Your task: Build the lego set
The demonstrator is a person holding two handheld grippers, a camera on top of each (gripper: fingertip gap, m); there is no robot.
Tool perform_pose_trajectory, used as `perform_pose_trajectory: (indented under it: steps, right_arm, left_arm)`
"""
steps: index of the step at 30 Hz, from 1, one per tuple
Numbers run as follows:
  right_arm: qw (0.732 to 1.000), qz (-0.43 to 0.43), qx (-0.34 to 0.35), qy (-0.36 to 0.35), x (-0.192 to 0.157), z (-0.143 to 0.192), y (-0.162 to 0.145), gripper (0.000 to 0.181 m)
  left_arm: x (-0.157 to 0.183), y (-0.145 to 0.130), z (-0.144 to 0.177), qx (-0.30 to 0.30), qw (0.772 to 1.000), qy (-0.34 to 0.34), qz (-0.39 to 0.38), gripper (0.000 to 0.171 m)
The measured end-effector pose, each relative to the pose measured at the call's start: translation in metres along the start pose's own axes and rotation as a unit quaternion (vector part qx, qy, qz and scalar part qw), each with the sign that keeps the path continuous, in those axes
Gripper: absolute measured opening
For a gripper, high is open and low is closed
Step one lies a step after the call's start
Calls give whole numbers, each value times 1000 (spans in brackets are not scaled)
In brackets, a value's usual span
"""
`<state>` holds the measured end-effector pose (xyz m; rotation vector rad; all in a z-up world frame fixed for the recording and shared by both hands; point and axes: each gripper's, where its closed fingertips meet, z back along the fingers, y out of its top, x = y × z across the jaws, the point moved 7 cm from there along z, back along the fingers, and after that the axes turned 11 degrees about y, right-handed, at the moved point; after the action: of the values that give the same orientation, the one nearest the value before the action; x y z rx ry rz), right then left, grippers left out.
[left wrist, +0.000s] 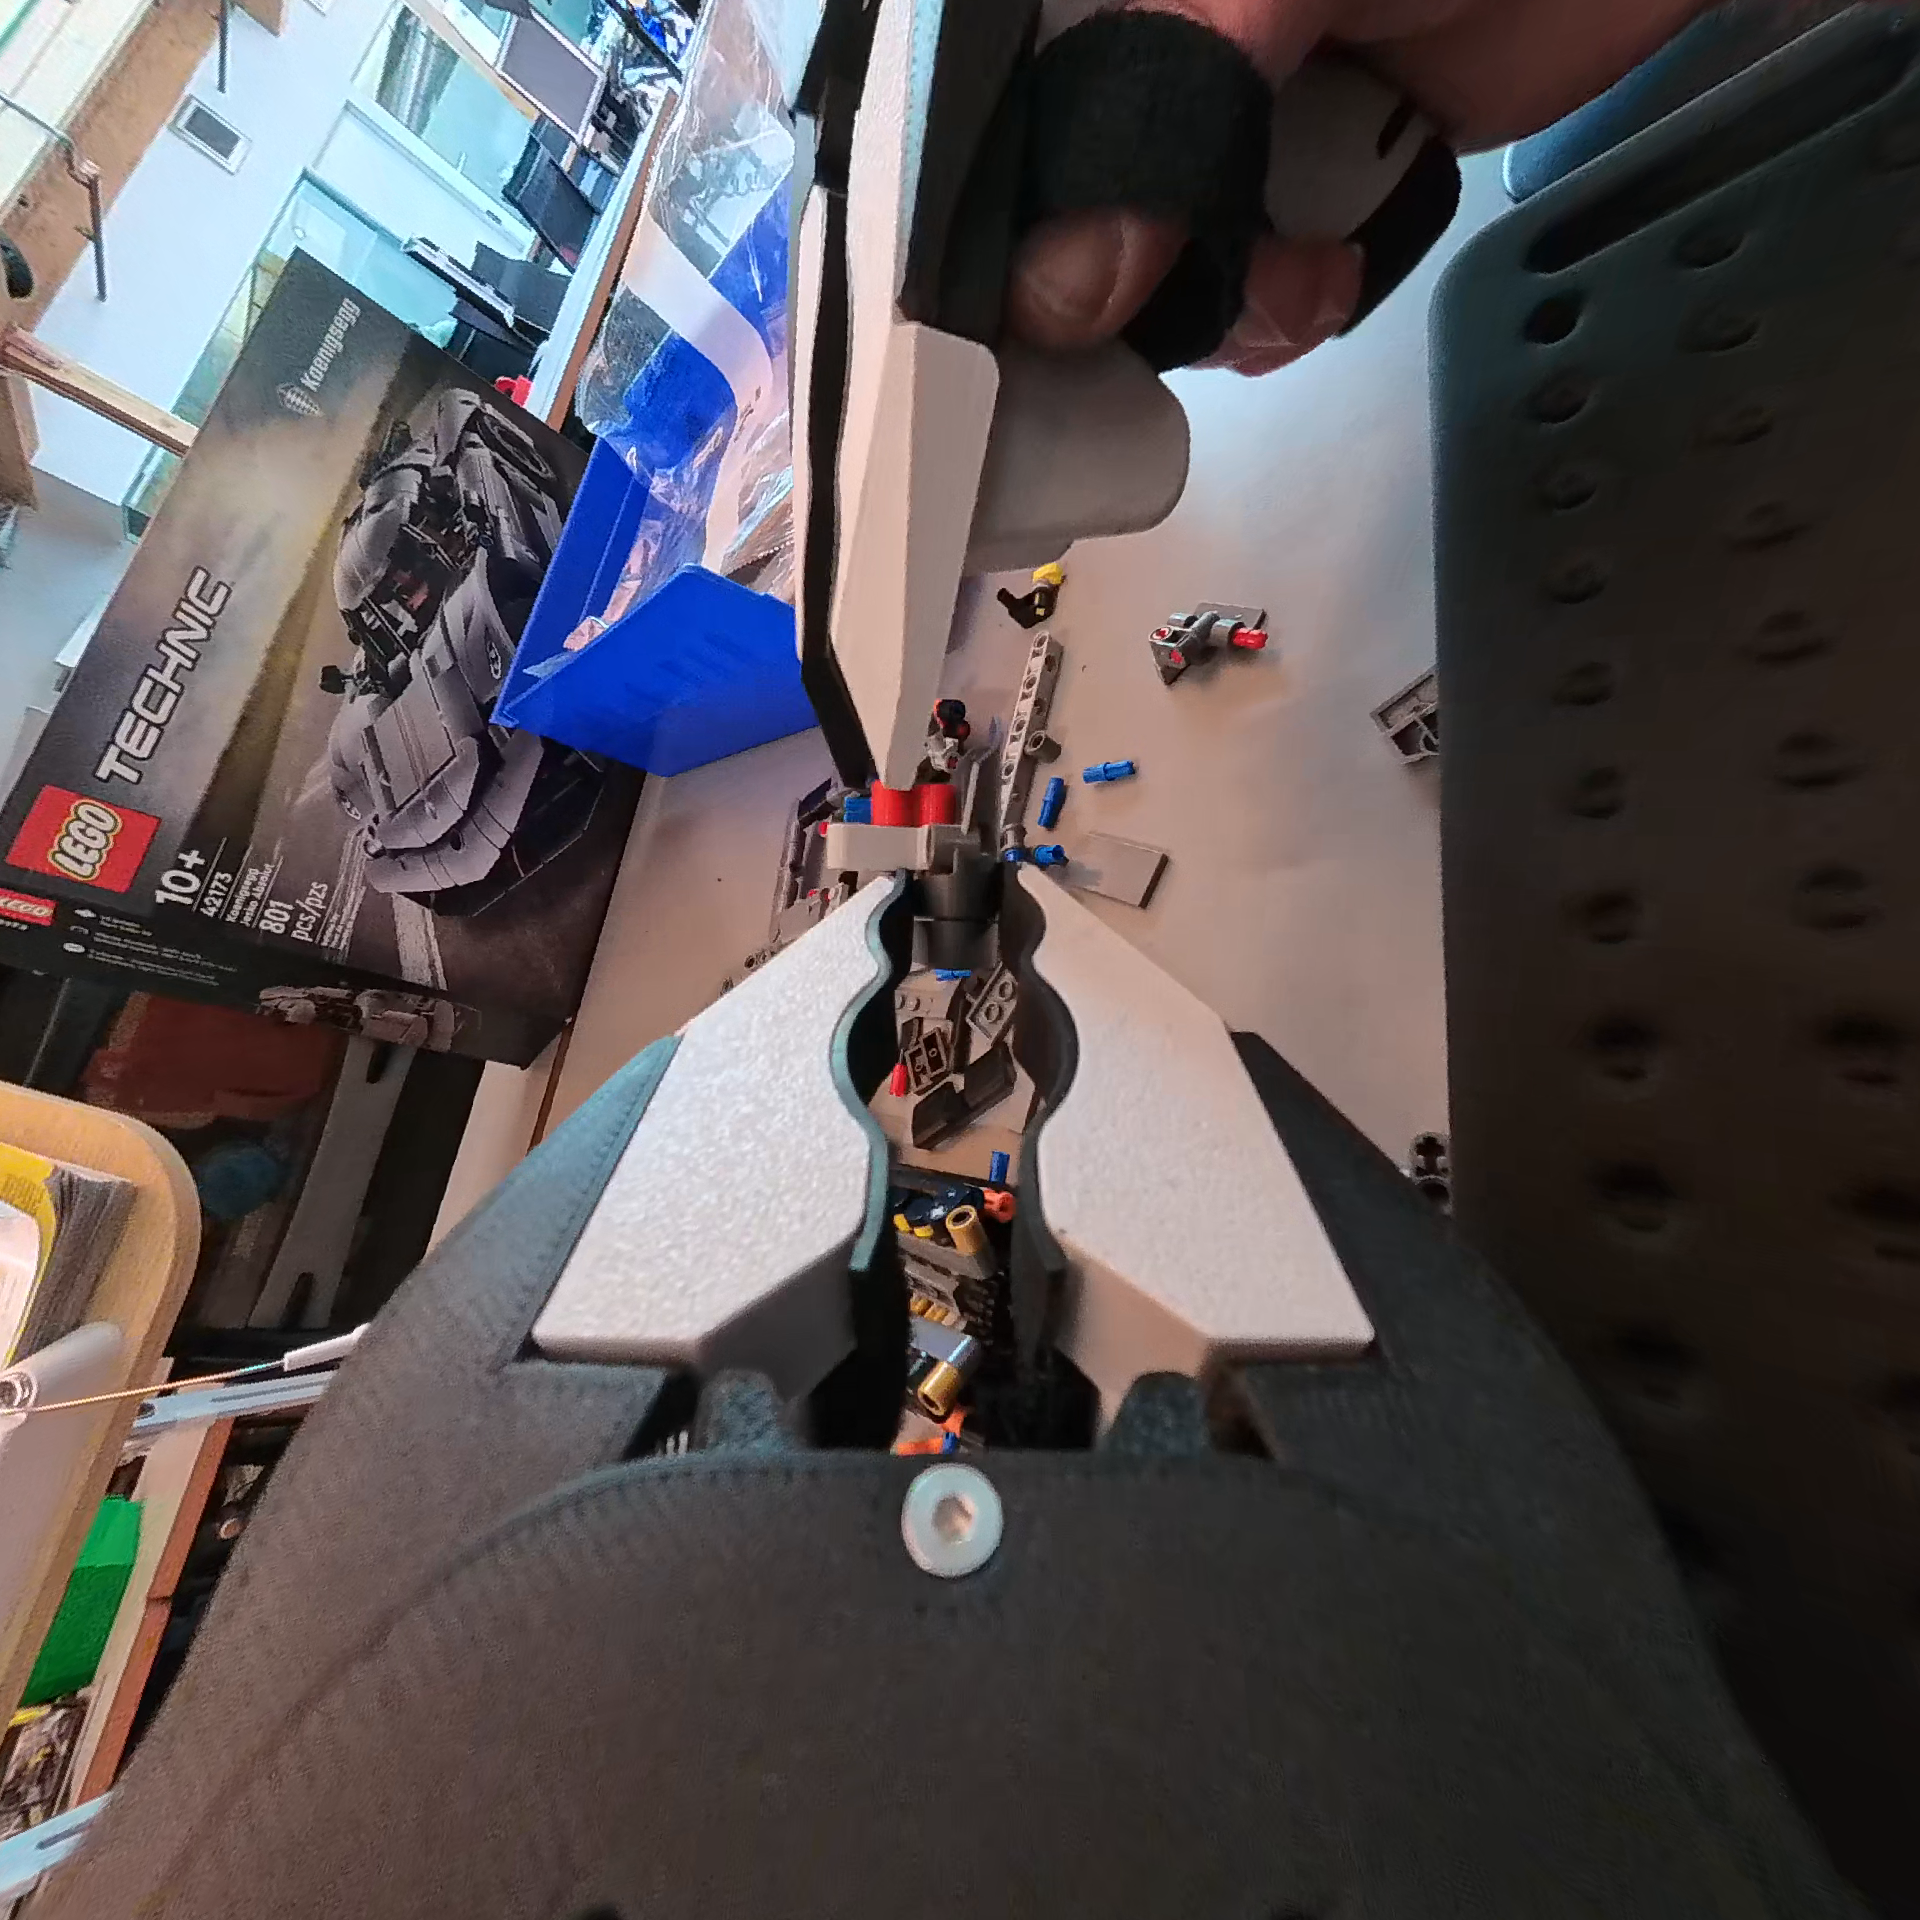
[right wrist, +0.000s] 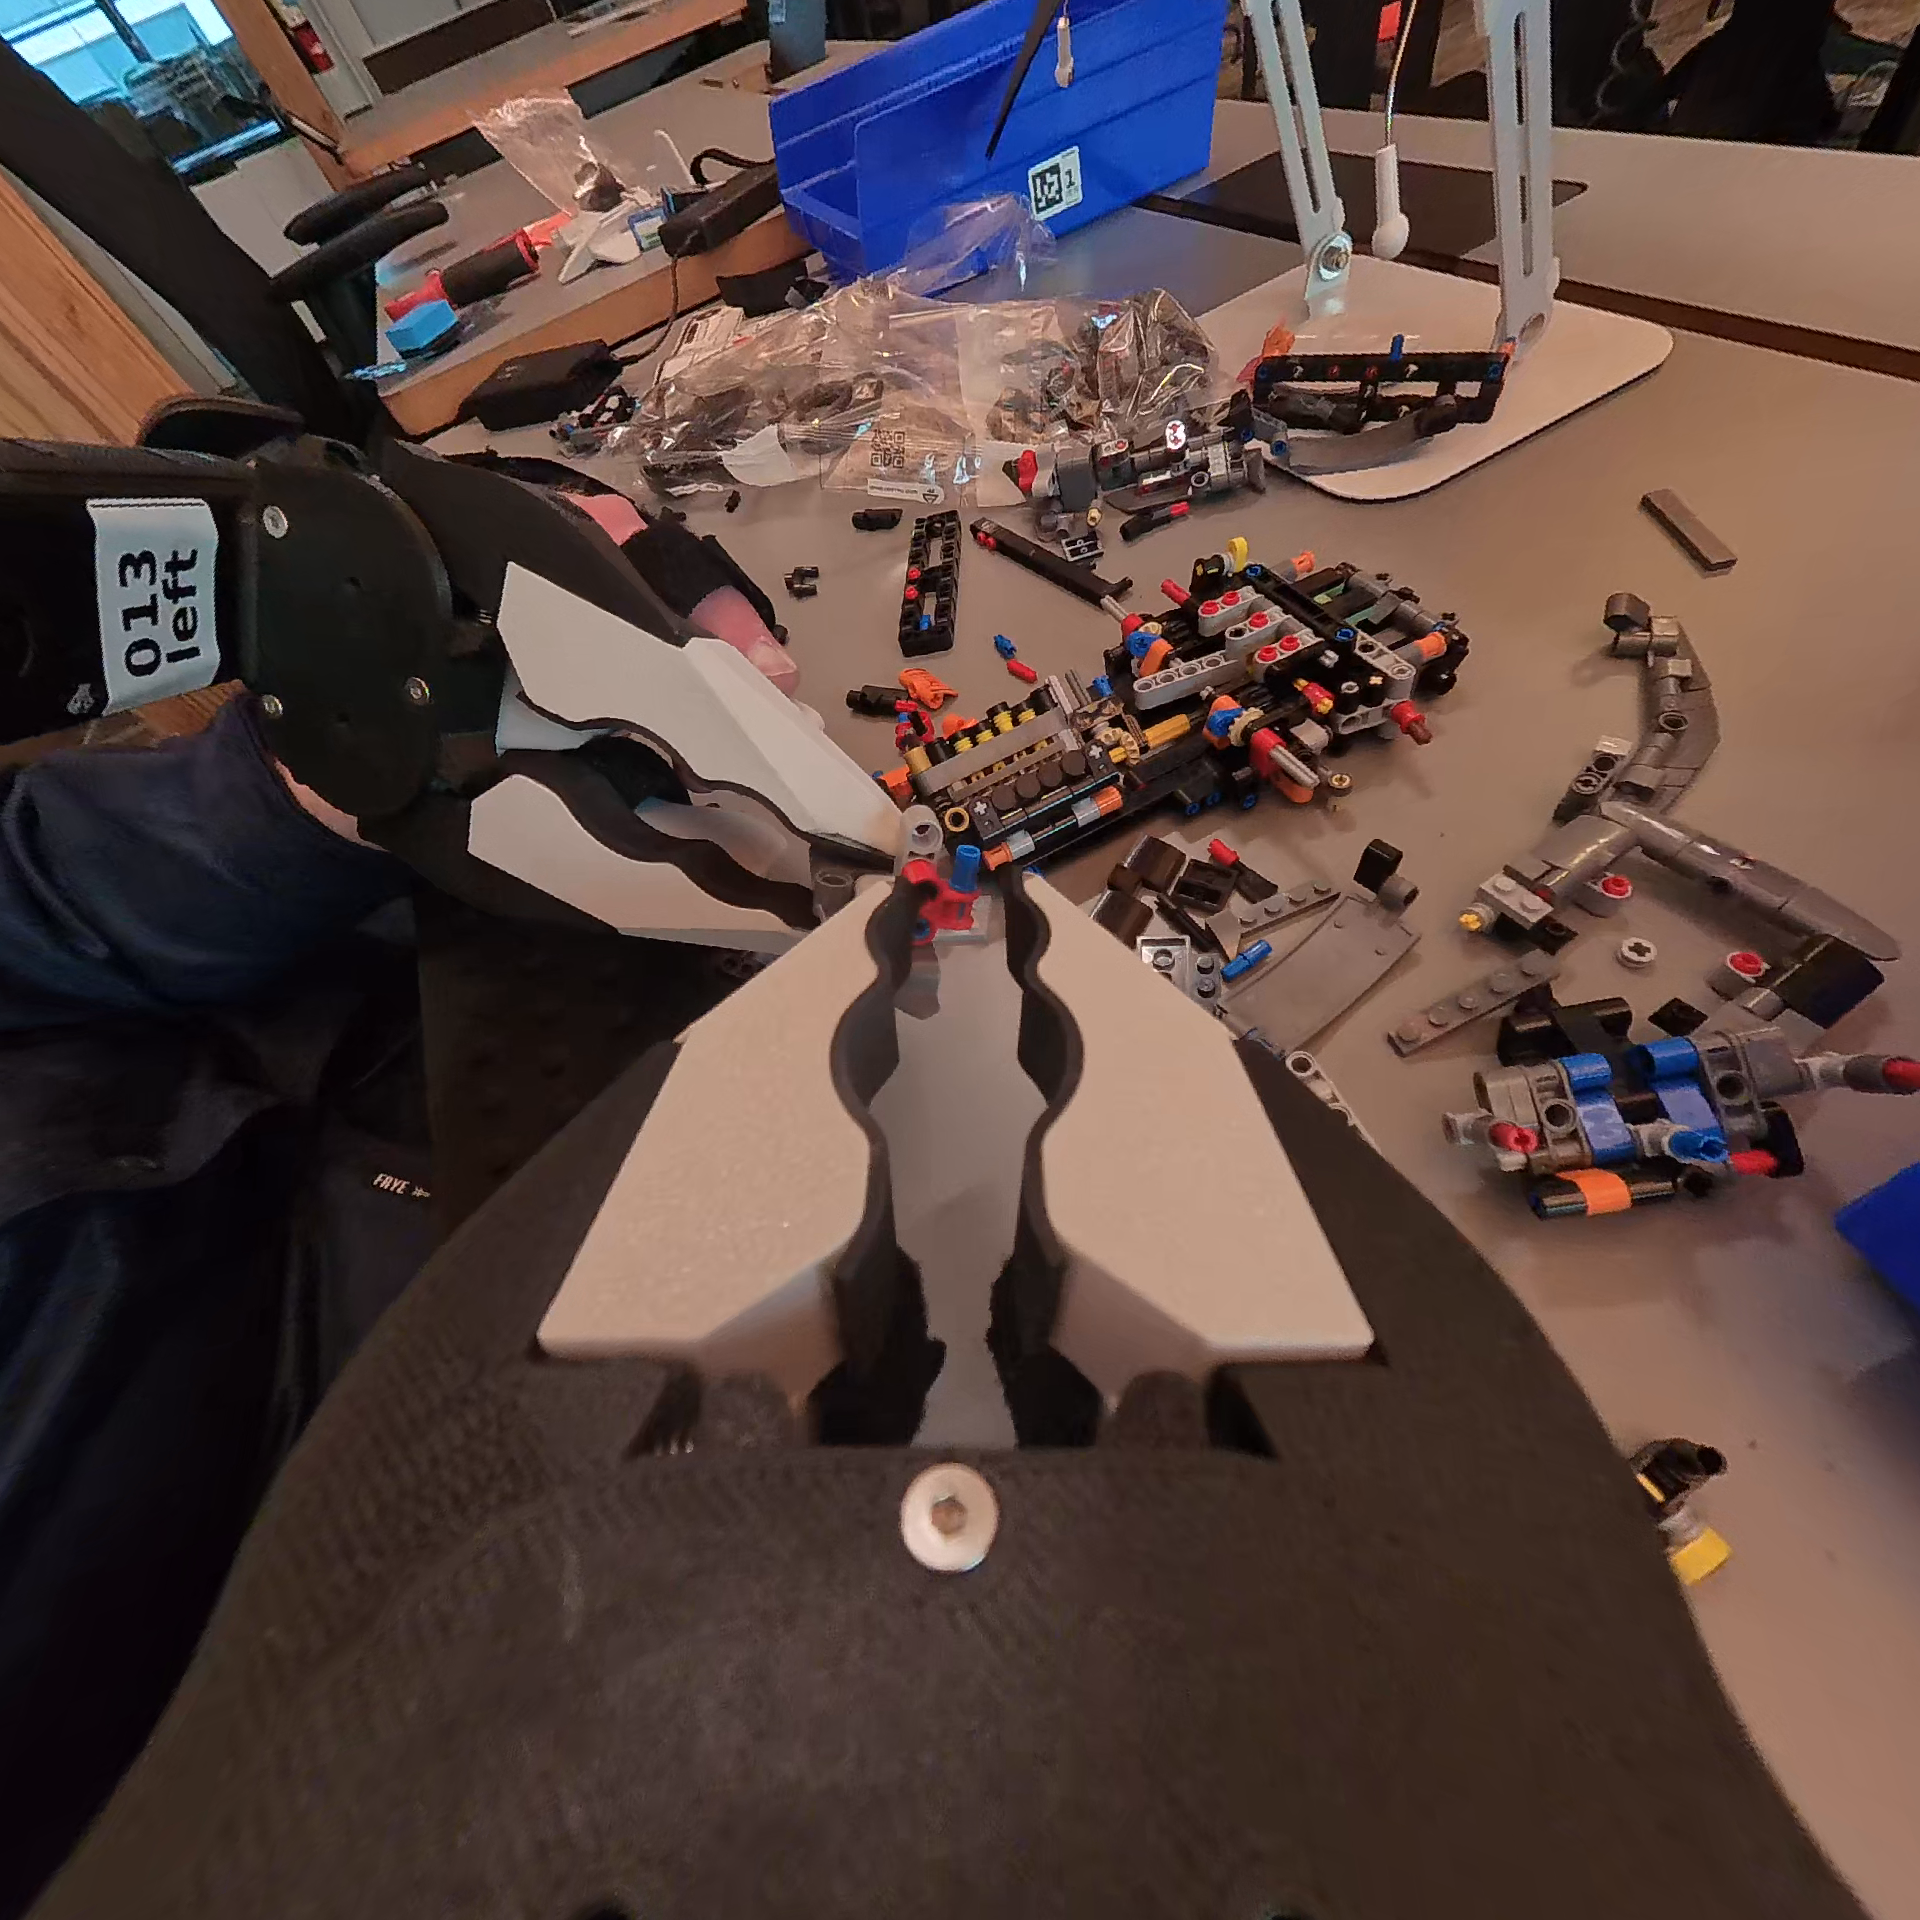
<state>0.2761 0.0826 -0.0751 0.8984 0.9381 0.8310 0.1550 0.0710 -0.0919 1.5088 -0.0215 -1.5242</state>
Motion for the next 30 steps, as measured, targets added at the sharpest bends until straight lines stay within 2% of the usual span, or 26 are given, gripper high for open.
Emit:
perform_pose_trajectory:
  steps: [14, 30]
  right_arm:
    - [999, -23, 38, 30, 0, 2, 3, 14]
    - [999, -13, 19, 35, -2, -2, 1, 15]
  left_arm:
    - [0, 0, -1, -2, 1000, 3, -6, 13]
    - [-2, -1, -1, 1, 1000, -6, 21, 13]
